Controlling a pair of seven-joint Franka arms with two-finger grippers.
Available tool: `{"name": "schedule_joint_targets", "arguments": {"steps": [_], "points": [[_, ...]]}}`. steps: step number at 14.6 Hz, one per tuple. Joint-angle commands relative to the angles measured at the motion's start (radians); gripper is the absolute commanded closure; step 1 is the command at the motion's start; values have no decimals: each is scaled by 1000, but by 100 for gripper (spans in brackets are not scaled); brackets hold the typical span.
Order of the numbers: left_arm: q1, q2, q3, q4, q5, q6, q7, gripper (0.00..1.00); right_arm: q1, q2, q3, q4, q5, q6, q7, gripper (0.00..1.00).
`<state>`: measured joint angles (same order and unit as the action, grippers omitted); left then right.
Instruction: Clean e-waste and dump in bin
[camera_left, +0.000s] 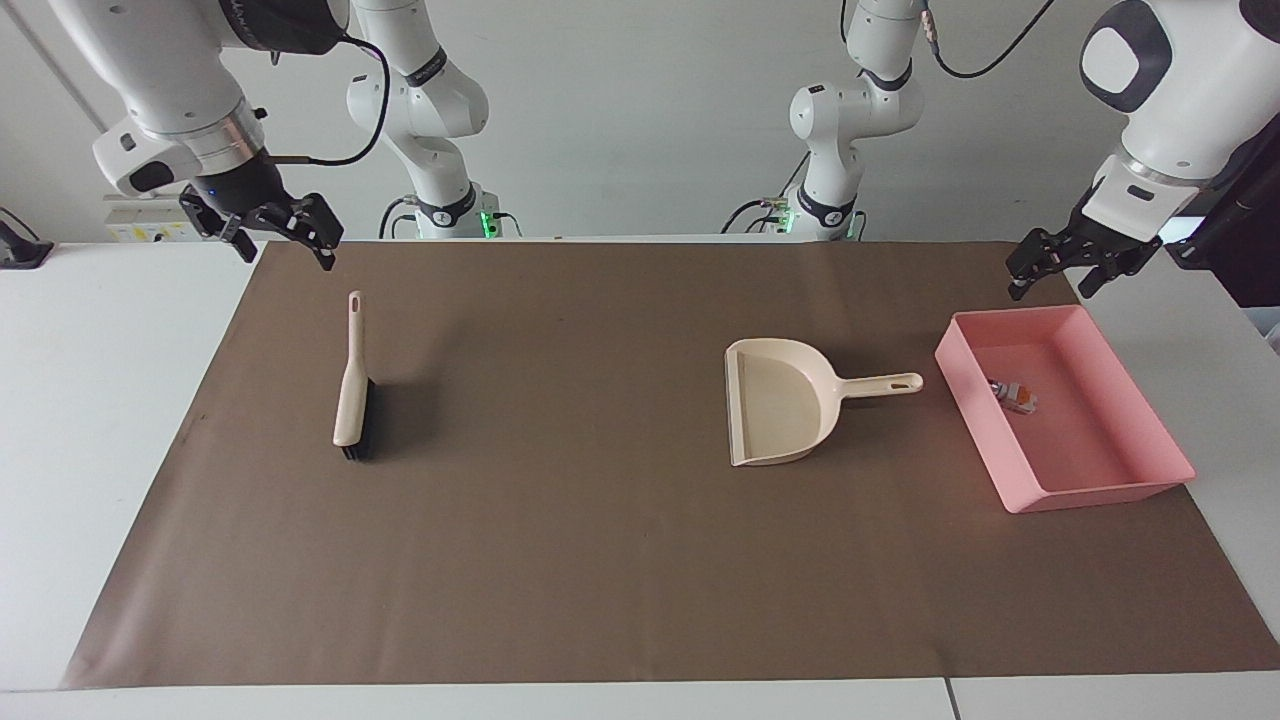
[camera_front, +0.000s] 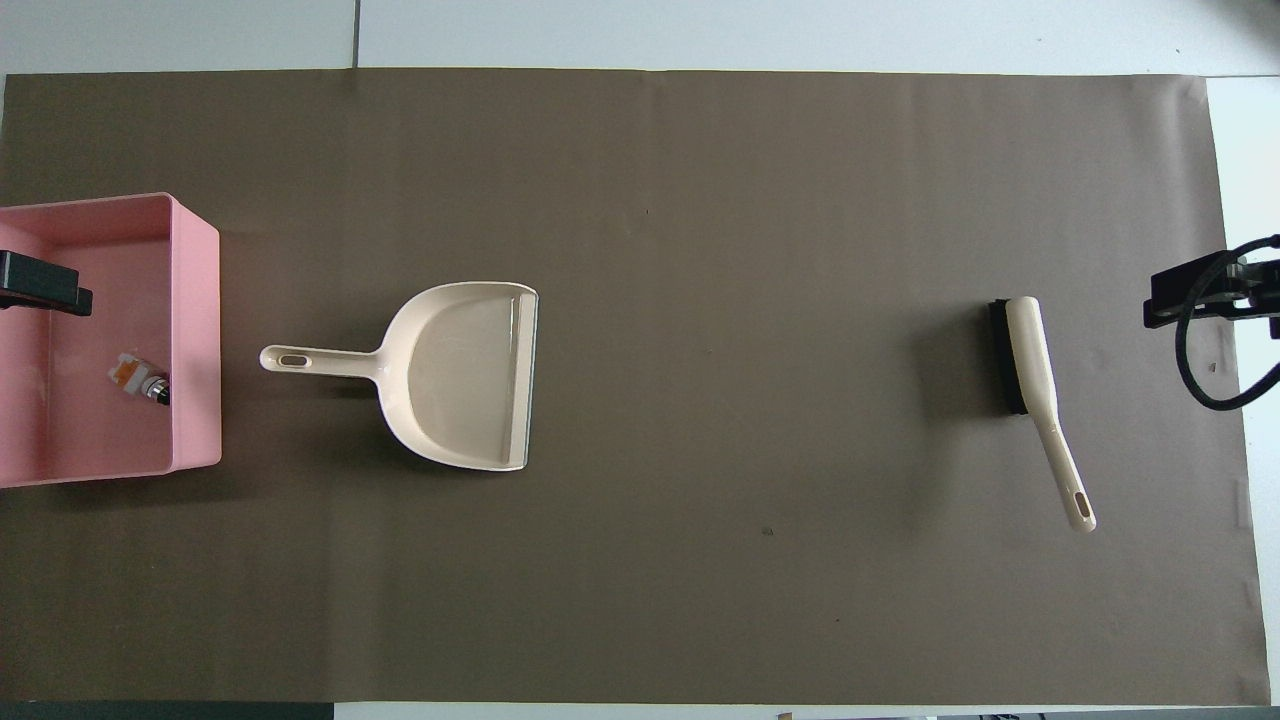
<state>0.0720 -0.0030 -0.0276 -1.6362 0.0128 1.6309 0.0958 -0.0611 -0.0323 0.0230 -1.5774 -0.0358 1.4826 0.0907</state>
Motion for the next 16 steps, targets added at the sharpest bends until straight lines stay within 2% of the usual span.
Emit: {"name": "schedule_joint_targets", "arguments": {"steps": [1,4,16], "points": [[-11,-5,-3,15,-10,-32,-54,2,12,-24,-22,-27,-10,2,-14,0],[-14,-17,-8,12,-10,-72,-64,2,18,-24,-20,-27,-9,-2,-15,0],[-4,-17,-6,9,-8,-80,-51,2,18,-24,-20,-27,-9,-2,-16,0]]}}
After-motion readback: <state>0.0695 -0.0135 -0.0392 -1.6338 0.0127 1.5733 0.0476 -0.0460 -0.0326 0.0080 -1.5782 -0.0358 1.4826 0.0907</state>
